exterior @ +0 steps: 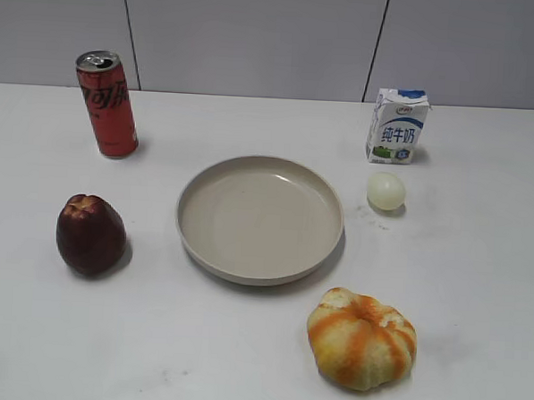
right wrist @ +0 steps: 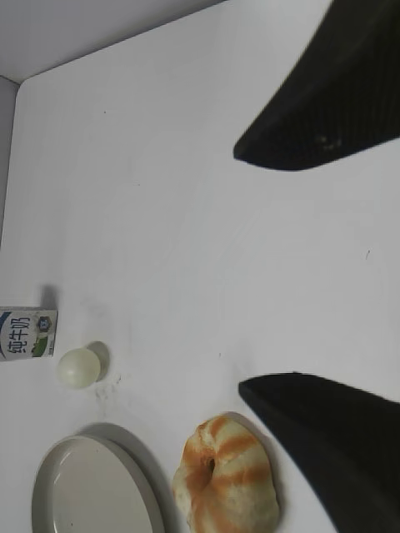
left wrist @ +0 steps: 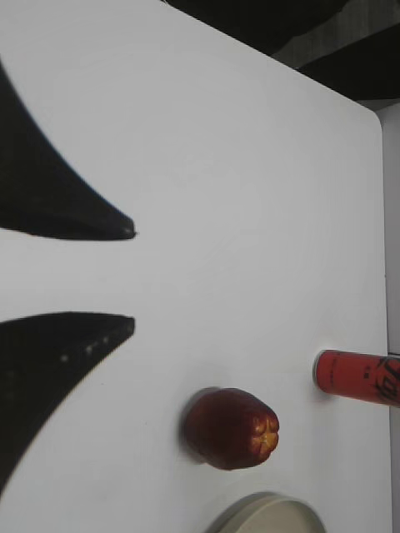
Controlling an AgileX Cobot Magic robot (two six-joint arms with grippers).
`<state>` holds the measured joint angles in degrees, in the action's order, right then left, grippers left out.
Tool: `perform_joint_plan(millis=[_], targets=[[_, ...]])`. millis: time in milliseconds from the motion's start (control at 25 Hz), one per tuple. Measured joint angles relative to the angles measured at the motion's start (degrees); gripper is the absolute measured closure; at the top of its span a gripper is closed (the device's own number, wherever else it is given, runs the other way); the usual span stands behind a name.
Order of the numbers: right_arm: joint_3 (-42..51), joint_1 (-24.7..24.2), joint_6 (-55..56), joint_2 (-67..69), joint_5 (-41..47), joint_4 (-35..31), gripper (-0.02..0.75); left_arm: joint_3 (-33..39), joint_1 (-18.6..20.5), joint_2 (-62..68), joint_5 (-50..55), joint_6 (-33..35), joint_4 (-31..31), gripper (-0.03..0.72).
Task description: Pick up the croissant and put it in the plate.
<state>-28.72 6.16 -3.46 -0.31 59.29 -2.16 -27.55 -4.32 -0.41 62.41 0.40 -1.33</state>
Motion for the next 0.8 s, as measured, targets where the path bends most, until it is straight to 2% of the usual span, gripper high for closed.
perform_joint_plan(millis=[560,800], targets=[[-0.1,0.0,-0.3,0.7,-0.2,0.4,0.167,0.0,0.0,0.0,0.0,0.0,0.0,0.454],[-1.8,0.0,-6.7,15.0,-5.9,0.2,0.167,0.0,0.0,0.0,0.0,0.0,0.0,0.454]])
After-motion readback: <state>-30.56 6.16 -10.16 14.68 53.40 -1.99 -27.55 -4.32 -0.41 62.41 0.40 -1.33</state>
